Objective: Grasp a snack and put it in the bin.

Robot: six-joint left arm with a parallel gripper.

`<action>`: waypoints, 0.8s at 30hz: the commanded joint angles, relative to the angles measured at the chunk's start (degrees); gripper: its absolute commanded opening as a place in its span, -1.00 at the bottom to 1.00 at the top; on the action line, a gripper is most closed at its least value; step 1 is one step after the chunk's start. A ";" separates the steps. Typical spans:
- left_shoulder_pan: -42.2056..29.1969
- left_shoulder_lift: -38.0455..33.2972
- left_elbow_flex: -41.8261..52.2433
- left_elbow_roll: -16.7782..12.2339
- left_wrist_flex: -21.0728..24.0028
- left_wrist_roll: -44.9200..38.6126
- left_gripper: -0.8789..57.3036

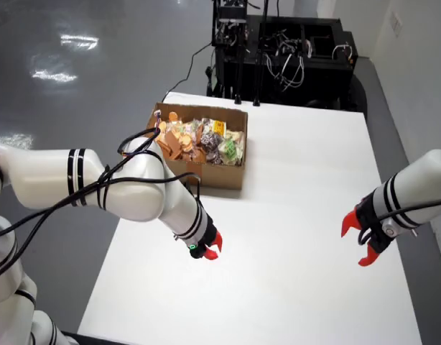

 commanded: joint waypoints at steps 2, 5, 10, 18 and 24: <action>1.32 0.00 0.00 0.00 0.00 -0.10 -0.82; 2.39 0.00 0.00 0.00 0.00 -0.12 -0.82; 4.20 0.00 0.00 0.05 0.00 0.04 -0.82; 5.80 0.00 0.00 0.08 0.00 0.51 -0.82; 5.33 0.00 0.00 0.09 0.00 0.61 -0.82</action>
